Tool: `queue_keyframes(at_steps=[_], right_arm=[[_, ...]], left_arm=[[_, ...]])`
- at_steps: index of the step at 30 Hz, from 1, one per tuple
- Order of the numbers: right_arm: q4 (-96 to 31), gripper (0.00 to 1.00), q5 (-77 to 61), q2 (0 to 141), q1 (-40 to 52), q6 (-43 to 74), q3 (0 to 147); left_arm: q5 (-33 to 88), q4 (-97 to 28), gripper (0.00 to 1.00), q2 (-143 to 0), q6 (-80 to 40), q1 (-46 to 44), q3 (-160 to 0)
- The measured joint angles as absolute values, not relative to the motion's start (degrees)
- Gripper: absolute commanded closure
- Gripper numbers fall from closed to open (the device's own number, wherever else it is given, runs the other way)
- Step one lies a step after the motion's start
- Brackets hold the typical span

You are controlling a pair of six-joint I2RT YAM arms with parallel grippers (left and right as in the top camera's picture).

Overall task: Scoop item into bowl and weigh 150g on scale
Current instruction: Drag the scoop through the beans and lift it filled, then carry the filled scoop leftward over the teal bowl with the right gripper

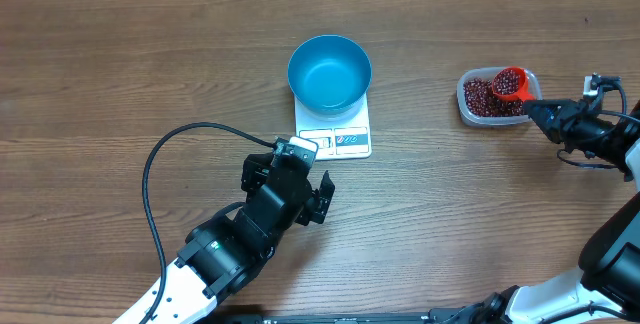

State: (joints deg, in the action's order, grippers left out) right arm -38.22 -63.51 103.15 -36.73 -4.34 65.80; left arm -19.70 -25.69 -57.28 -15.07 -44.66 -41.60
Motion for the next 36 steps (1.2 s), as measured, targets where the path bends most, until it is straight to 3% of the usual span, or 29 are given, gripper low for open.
queue_keyframes(at_steps=[22,36], right_arm=[[-38.15,0.96,-83.20,103.15,-35.86,1.74,65.80],[-35.77,0.96,-85.30,103.15,-26.68,3.05,65.80]], left_arm=[[-19.70,-25.69,0.00,-57.28,-15.07,-44.66,-41.58],[-19.70,-25.69,0.00,-57.28,-15.07,-44.66,-41.58]])
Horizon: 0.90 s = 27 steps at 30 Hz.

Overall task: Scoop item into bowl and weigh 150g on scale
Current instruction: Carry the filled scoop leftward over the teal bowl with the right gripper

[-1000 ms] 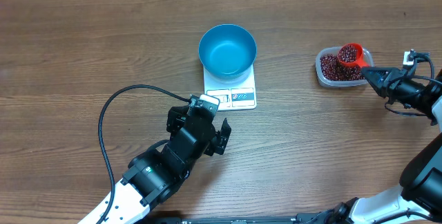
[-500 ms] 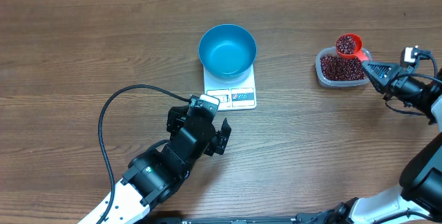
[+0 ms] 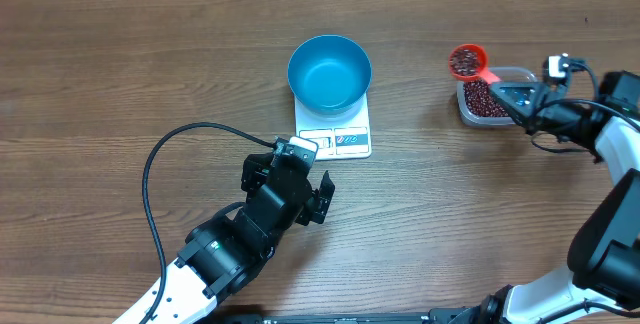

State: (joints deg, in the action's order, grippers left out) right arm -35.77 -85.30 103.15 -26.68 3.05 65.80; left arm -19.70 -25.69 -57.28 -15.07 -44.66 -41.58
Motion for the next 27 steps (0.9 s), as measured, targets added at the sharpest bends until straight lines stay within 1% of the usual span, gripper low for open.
queue_keyframes(at_steps=[11,21,27], right_arm=[[-23.90,0.96,-83.37,103.15,-17.12,10.85,65.78],[-11.33,0.96,-77.43,103.20,-6.33,19.33,65.78],[-8.38,0.96,-72.77,103.28,-0.40,20.99,65.78]], left_arm=[[-19.70,-25.69,0.00,-57.28,-15.07,-44.66,-41.58],[-19.68,-25.69,0.00,-57.28,-15.07,-44.66,-41.58],[-19.68,-25.69,0.00,-57.28,-15.07,-44.66,-41.58]])
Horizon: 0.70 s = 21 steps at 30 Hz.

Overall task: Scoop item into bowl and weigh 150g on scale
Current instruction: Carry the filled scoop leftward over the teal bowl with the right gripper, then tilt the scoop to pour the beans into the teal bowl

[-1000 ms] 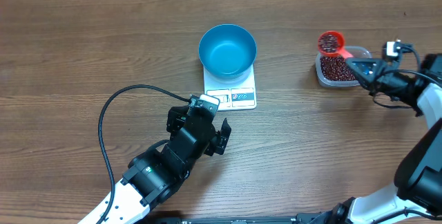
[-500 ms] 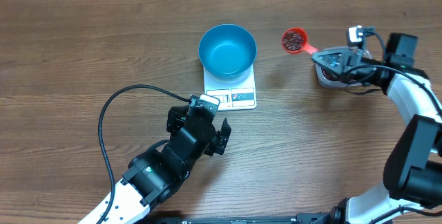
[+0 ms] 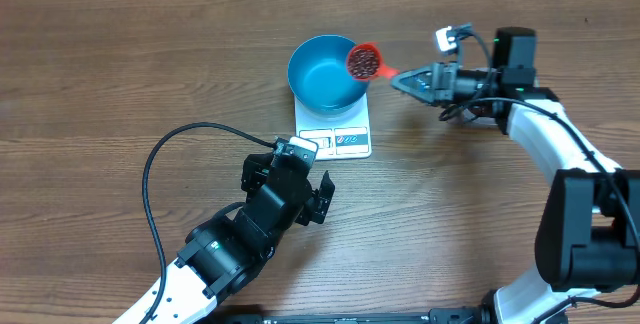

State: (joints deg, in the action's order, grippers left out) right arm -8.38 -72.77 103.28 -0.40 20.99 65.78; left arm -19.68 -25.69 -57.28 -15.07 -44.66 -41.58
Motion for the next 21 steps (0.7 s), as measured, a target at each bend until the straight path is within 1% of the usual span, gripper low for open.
queue_keyframes(at_steps=[8,12,16,21], right_arm=[[-6.28,0.96,-62.43,103.37,5.61,19.86,65.78],[-6.07,0.96,-58.02,103.37,7.99,15.86,65.78],[-6.07,0.96,-54.74,103.37,8.36,11.46,65.78],[-6.46,0.96,-52.07,103.39,8.29,2.50,65.78]], left_arm=[[-19.68,-25.69,0.00,-57.28,-15.07,-44.66,-41.58],[-19.68,-25.69,0.01,-57.28,-15.07,-44.66,-41.58],[-19.68,-25.69,0.01,-57.28,-15.07,-44.66,-41.58],[-19.68,-25.69,0.00,-57.28,-15.07,-44.66,-41.58]])
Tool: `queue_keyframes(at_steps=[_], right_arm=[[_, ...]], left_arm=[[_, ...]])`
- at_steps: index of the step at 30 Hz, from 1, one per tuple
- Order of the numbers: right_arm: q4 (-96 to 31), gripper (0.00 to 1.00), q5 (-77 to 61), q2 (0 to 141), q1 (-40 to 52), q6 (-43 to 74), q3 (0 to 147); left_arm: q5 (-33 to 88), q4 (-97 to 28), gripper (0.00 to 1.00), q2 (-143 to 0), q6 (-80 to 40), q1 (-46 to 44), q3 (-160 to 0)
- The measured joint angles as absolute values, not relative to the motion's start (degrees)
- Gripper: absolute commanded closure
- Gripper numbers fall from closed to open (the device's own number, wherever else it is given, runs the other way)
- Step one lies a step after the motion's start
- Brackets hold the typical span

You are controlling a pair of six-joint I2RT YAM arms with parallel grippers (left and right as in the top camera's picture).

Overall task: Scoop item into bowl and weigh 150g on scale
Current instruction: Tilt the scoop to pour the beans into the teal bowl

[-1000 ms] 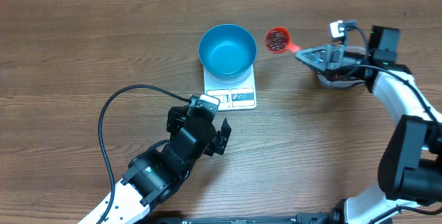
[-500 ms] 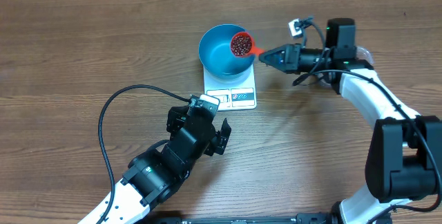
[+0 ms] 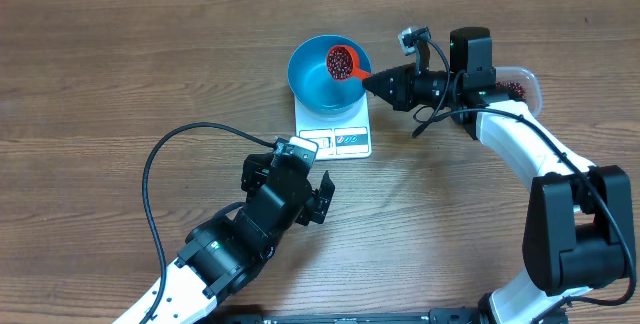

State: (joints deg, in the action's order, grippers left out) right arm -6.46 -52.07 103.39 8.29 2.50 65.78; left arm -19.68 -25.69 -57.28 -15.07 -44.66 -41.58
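A blue bowl (image 3: 322,82) stands on a small white scale (image 3: 334,129) near the table's middle back. A red scoop (image 3: 343,62) full of dark red beans hangs level over the bowl's right half, its handle running right into my right gripper (image 3: 376,81), which is shut on it. The clear tub of beans (image 3: 520,86) lies behind the right arm, mostly hidden. My left gripper (image 3: 322,199) rests low on the table in front of the scale, with its fingers apart and nothing between them.
A black cable (image 3: 165,169) loops across the table from the left arm. The right arm (image 3: 520,144) stretches from the lower right toward the bowl, crossing over the tub.
The right gripper has moved further left, so the loaded scoop, earlier at the bowl's right rim, now hangs over the bowl's inside. The left arm is unchanged.
The scoop first sat in the bean tub at the far right, held by the right gripper. It then hung loaded beside the tub, later at the bowl's right rim, and now over the bowl. The left arm stayed still throughout.
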Motion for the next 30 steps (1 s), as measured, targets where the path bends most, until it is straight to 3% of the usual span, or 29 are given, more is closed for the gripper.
queue_keyframes(at_steps=[30], right_arm=[[-6.39,0.96,-48.42,103.42,8.29,-53.08,65.78]], left_arm=[[-19.68,-25.69,0.00,-57.28,-15.07,-44.66,-41.58]])
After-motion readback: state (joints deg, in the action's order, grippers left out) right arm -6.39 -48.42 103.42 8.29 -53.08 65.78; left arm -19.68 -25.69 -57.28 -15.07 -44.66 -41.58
